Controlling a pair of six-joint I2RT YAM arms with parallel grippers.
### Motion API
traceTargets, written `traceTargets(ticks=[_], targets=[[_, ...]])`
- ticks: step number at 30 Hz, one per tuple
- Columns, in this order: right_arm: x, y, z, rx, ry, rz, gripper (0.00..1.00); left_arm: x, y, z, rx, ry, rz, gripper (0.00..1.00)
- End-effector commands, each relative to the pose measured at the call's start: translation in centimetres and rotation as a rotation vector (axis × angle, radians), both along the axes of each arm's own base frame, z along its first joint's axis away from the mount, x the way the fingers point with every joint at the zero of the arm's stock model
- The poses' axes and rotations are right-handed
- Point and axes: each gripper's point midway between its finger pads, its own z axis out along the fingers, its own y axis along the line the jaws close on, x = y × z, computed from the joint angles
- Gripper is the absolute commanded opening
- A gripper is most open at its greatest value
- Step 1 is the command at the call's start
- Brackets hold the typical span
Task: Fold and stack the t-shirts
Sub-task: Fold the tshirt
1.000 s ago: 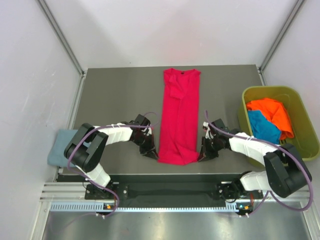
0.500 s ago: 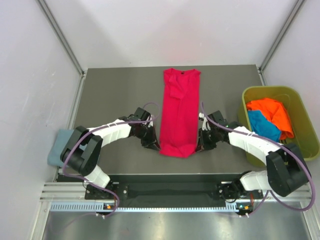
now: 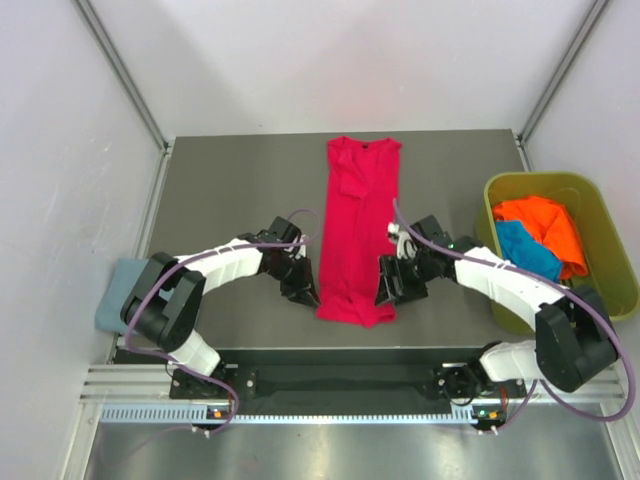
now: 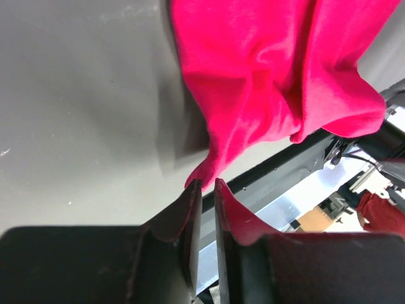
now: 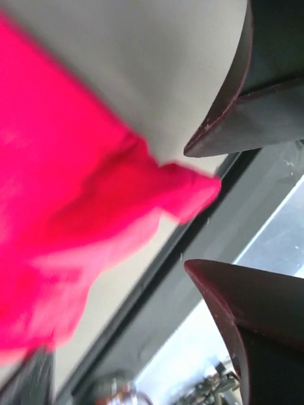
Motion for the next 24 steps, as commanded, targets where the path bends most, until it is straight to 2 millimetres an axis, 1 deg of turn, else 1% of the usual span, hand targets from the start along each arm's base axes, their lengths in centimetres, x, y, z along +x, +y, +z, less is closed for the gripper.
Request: traceTargets(ticks=[1,2,3,4,5,6,7,8,9,10,11,12,13,14,15,16,17,18,19,20,21,22,23,24], targets=[[3.0,2.0,5.1,0.117,-0.106,0.053,0.67,0.6,-0.6,1.6,-0.033,-0.036,-0.048,0.2],[4.4,2.1,6.5,0.133,-0.141,0.036,0.67,0.7,-0.6,1.6,-0.032,-0.042,-0.056,0.26],[5.1,2.2,6.4,0.13,-0.135,0.03,0.67,0.5,-0.4,1.5,-0.019,-0.043,-0.074,0.29],[5.8,2.2,6.5,0.13,-0.14,0.018,0.67,1.1,-0.3,1.7,-0.004,-0.068,-0.077,0.32],[7.0,2.1,6.7,0.135,-0.149,-0.011,0.66,1.3,-0.1,1.8,0.008,-0.08,-0.085,0.34],[8.2,2.2,5.9,0.135,-0.146,-0.031,0.65,1.3,0.1,1.8,0.019,-0.088,-0.099,0.36],[9.1,1.7,5.5,0.136,-0.136,-0.065,0.63,1.4,0.3,1.7,0.026,-0.088,-0.098,0.36],[9.7,1.7,4.9,0.141,-0.112,-0.099,0.62,1.3,0.5,1.7,0.033,-0.089,-0.101,0.36],[10.8,1.8,3.7,0.148,-0.093,-0.118,0.61,1.3,0.7,1.5,0.04,-0.085,-0.096,0.36],[11.6,1.5,3.2,0.151,-0.086,-0.138,0.6,1.0,1.0,1.3,0.048,-0.075,-0.097,0.36],[12.6,1.4,2.9,0.143,-0.1,-0.14,0.6,1.0,1.2,1.1,0.056,-0.079,-0.1,0.36],[13.4,1.2,1.4,0.122,-0.087,-0.145,0.6,0.9,1.3,1.0,0.065,-0.079,-0.098,0.36],[14.8,0.8,1.3,0.117,-0.106,-0.153,0.6,0.8,1.5,0.8,0.068,-0.075,-0.097,0.36],[15.7,0.6,0.9,0.118,-0.112,-0.163,0.6,0.9,1.4,0.9,0.065,-0.08,-0.098,0.36],[16.8,0.4,-0.2,0.115,-0.107,-0.174,0.6,1.0,1.5,0.8,0.068,-0.086,-0.1,0.36],[18.8,-0.4,0.0,0.112,-0.134,-0.211,0.6,1.4,1.4,1.0,0.067,-0.098,-0.102,0.36],[19.7,-0.7,-0.2,0.117,-0.137,-0.23,0.6,1.6,1.5,1.0,0.07,-0.108,-0.107,0.36],[20.8,-0.9,-1.0,0.118,-0.133,-0.241,0.6,2.0,1.5,1.1,0.079,-0.124,-0.105,0.36],[22.7,-1.3,-0.2,0.124,-0.17,-0.253,0.6,2.2,1.6,1.1,0.081,-0.125,-0.101,0.36],[23.4,-1.5,-0.2,0.121,-0.175,-0.258,0.6,2.4,1.7,0.9,0.083,-0.122,-0.095,0.36],[23.9,-1.7,-1.1,0.111,-0.153,-0.266,0.6,2.5,1.8,0.9,0.082,-0.118,-0.091,0.36],[25.2,-2.0,-0.4,0.115,-0.176,-0.279,0.6,2.6,1.8,0.8,0.082,-0.112,-0.086,0.36],[25.7,-2.2,-0.5,0.115,-0.175,-0.285,0.6,2.8,1.9,0.5,0.085,-0.104,-0.08,0.36],[26.1,-2.3,-1.1,0.107,-0.167,-0.287,0.61,3.1,1.9,0.5,0.083,-0.106,-0.077,0.36]])
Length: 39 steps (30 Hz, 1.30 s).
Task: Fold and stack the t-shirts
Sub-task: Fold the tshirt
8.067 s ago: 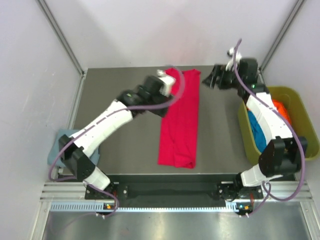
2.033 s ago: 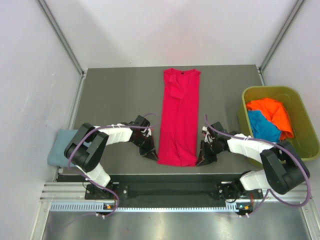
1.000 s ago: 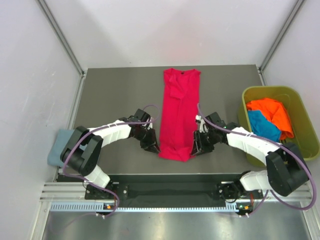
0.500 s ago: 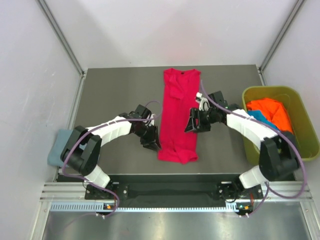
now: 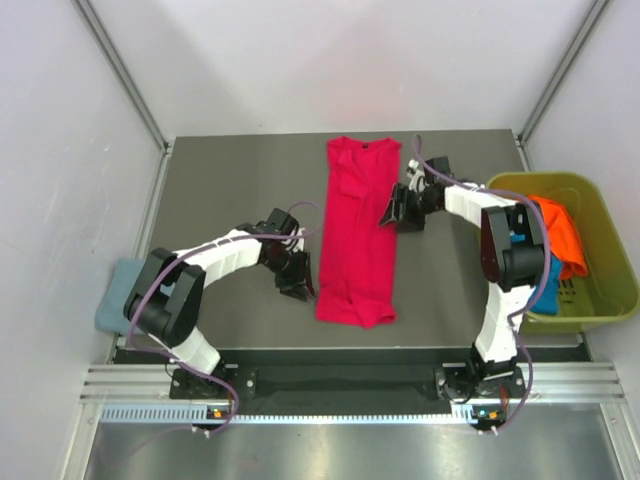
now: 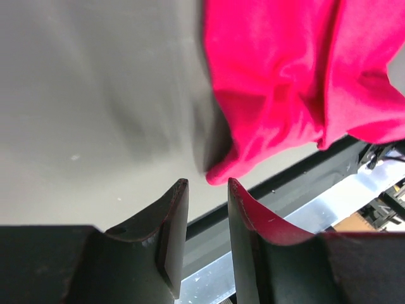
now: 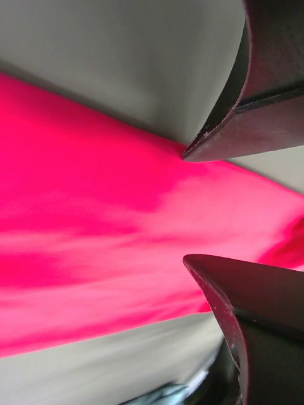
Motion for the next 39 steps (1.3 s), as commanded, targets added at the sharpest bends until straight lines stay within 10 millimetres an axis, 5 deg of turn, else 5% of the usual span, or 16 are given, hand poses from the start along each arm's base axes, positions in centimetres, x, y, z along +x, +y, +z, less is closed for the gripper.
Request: traceTargets(ticks=[1,4,7,8,9,11,13,14,15,17,18,23,30,33,37,39], targets=[[4.1,-0.5,1.2,-0.006,-0.107,-0.016,0.61,1.8,-0.1,0.3,-0.001,-0.029,0.007,0.36],[5.5,-0.6,0.8,-0.017,-0.121,-0.027,0.6,5.1,-0.8,1.2,-0.013,-0.104,0.006,0.34],[7.4,-1.1,0.9,-0.04,-0.157,-0.058,0.59,11.4,-1.1,2.3,0.031,-0.252,0.001,0.38],[8.1,-1.3,0.9,-0.047,-0.166,-0.07,0.59,13.2,-0.8,0.8,0.071,-0.25,-0.011,0.39],[8.7,-1.4,0.4,-0.05,-0.164,-0.079,0.59,16.6,-1.8,3.1,0.049,-0.328,-0.012,0.41],[10.9,-1.4,1.5,-0.04,-0.209,-0.088,0.59,19.6,-1.6,1.7,0.072,-0.327,-0.013,0.43],[13.3,-1.5,2.2,-0.045,-0.25,-0.098,0.59,24.0,-2.1,3.6,0.039,-0.415,0.015,0.44],[14.0,-1.5,1.2,-0.05,-0.245,-0.1,0.59,25.4,-1.6,2.0,0.044,-0.401,0.031,0.45],[14.9,-1.6,1.4,-0.057,-0.263,-0.108,0.59,27.5,-1.9,3.1,0.023,-0.449,0.044,0.45],[17.0,-1.6,1.9,-0.067,-0.306,-0.12,0.61,29.7,-1.4,0.9,0.029,-0.438,0.069,0.46],[18.1,-1.7,2.8,-0.074,-0.336,-0.137,0.62,31.2,-1.5,1.5,0.018,-0.476,0.079,0.47],[20.0,-2.5,1.7,-0.1,-0.343,-0.172,0.62,34.8,-1.4,-1.7,0.013,-0.499,0.08,0.48],[21.9,-5.2,0.5,-0.18,-0.352,-0.259,0.61,39.2,-2.4,-1.3,-0.028,-0.635,0.082,0.48],[22.5,-6.0,0.3,-0.21,-0.355,-0.293,0.53,39.4,-2.8,-1.9,-0.034,-0.637,0.08,0.47],[23.5,-6.0,0.6,-0.213,-0.37,-0.302,0.2,39.1,-2.8,-2.8,-0.026,-0.619,0.081,0.47],[24.2,-5.5,0.5,-0.196,-0.383,-0.287,0.17,38.8,-2.9,-2.6,-0.029,-0.613,0.078,0.47]])
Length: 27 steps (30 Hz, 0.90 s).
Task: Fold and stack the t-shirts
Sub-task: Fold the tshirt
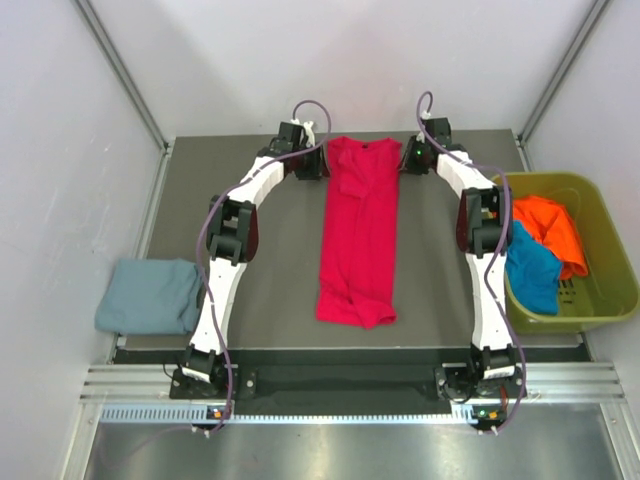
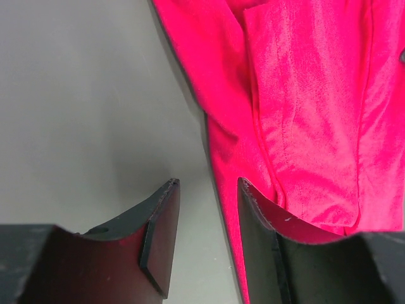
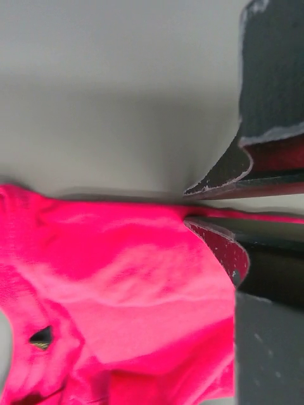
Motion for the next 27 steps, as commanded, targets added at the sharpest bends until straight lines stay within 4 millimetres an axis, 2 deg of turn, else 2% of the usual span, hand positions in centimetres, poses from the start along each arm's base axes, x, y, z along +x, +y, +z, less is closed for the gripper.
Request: traceTargets(ticks=[1,5,10,11,12,14,22,23,24,25,26,27], targets=[[2.0,-0.1,1.1,-0.005,-0.059,-0.01,0.17,-0.7,0.0,-2.2,0.024,0.037,-0.011,0.47],[2.7,1.0,0.8,0.036,-0.078,0.012,0.18,-0.9,0.1,-1.4,0.022,0.033,-0.012,0.47],[3.7,2.2,1.0,0.071,-0.11,0.024,0.04,-1.2,-0.2,-0.8,0.039,0.024,-0.01,0.47],[3.9,2.3,0.5,0.072,-0.113,0.021,0.04,-1.4,-0.3,-0.8,0.042,0.028,-0.014,0.47],[4.6,2.2,1.1,0.067,-0.138,0.012,0.02,-1.6,-0.4,-0.6,0.043,0.031,-0.017,0.47],[5.3,2.0,0.6,0.061,-0.154,0.004,0.01,-2.0,-0.8,0.2,0.038,0.026,-0.024,0.47],[7.0,2.7,1.7,0.115,-0.213,-0.018,0.02,-3.4,-1.7,3.1,0.06,0.003,-0.027,0.47],[7.1,2.8,1.9,0.113,-0.219,-0.018,0.06,-3.7,-1.6,3.0,0.073,0.011,-0.021,0.48],[7.0,2.6,2.0,0.104,-0.218,-0.019,0.25,-3.9,-1.3,3.6,0.091,0.006,-0.009,0.48],[7.1,2.5,1.9,0.096,-0.222,-0.018,0.34,-3.9,-1.3,4.3,0.098,-0.011,-0.007,0.49],[7.1,2.2,2.9,0.092,-0.235,-0.017,0.41,-4.2,-0.8,4.5,0.119,-0.006,0.001,0.5],[6.9,1.7,3.0,0.086,-0.232,-0.017,0.53,-4.1,-0.1,5.2,0.149,-0.021,0.024,0.52]])
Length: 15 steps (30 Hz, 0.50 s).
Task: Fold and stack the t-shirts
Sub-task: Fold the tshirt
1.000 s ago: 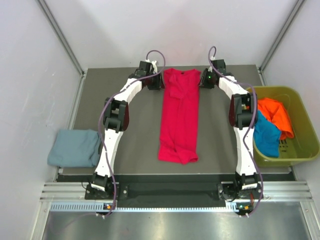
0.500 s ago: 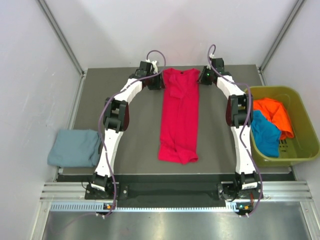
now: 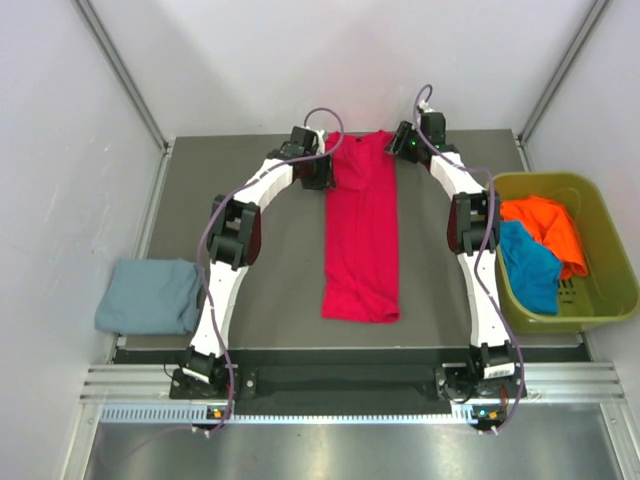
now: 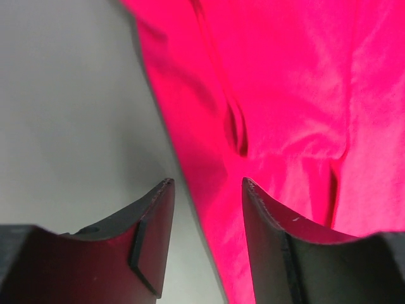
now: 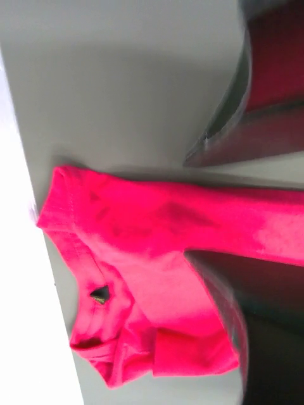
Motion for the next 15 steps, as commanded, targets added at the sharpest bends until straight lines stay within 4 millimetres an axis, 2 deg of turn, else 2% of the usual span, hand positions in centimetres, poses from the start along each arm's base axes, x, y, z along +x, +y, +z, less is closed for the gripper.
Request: traceTargets(ticks=[1,2,3,4,5,6,7,8,9,10,11,12,13,14,15], targets=[[0.7,-1.0,2.8,-0.029,-0.069,-0.006,0.59,-0.5,2.0,7.2,0.082,-0.104,0.042,0.53],[0.5,-1.2,5.3,-0.025,-0.1,0.006,0.63,-1.0,2.8,7.6,0.111,-0.1,0.055,0.55],[-0.2,-1.9,5.1,-0.018,-0.079,0.017,0.7,-1.5,3.3,8.5,0.123,-0.105,0.063,0.55],[-0.7,-2.4,8.4,-0.006,-0.113,0.017,0.78,-2.3,4.1,10.7,0.13,-0.128,0.079,0.55],[-1.7,-3.6,7.9,-0.009,-0.077,0.009,0.8,-3.3,4.5,11.6,0.134,-0.117,0.078,0.55],[-2.4,-4.2,8.6,-0.017,-0.066,0.004,0.83,-4.1,4.9,12.4,0.135,-0.115,0.082,0.55],[-3.6,-4.8,9.3,-0.028,-0.044,0.001,0.85,-5.3,5.1,14.9,0.114,-0.135,0.083,0.55],[-4.7,-5.3,13.2,-0.044,-0.091,-0.001,0.85,-6.6,5.5,14.7,0.117,-0.105,0.079,0.55],[-6.3,-5.9,12.4,-0.1,-0.068,0.017,0.84,-7.8,5.7,15.0,0.111,-0.079,0.069,0.55],[-7.5,-6.0,13.2,-0.135,-0.072,0.03,0.82,-9.7,5.7,15.6,0.087,-0.058,0.054,0.54],[-9.1,-5.9,16.8,-0.163,-0.129,0.049,0.8,-10.6,5.8,15.9,0.074,-0.045,0.053,0.54],[-10.9,-4.5,16.3,-0.219,-0.128,0.134,0.75,-11.9,6.0,17.3,0.045,-0.043,0.066,0.52],[-13.2,-3.9,17.6,-0.258,-0.119,0.183,0.73,-13.2,6.2,15.9,0.045,0.005,0.065,0.5],[-15.3,-2.0,16.6,-0.322,-0.107,0.29,0.7,-14.3,6.0,15.9,0.019,0.026,0.049,0.47],[-17.7,-1.2,15.6,-0.353,-0.052,0.36,0.62,-15.3,6.1,16.7,-0.002,0.025,0.054,0.44]])
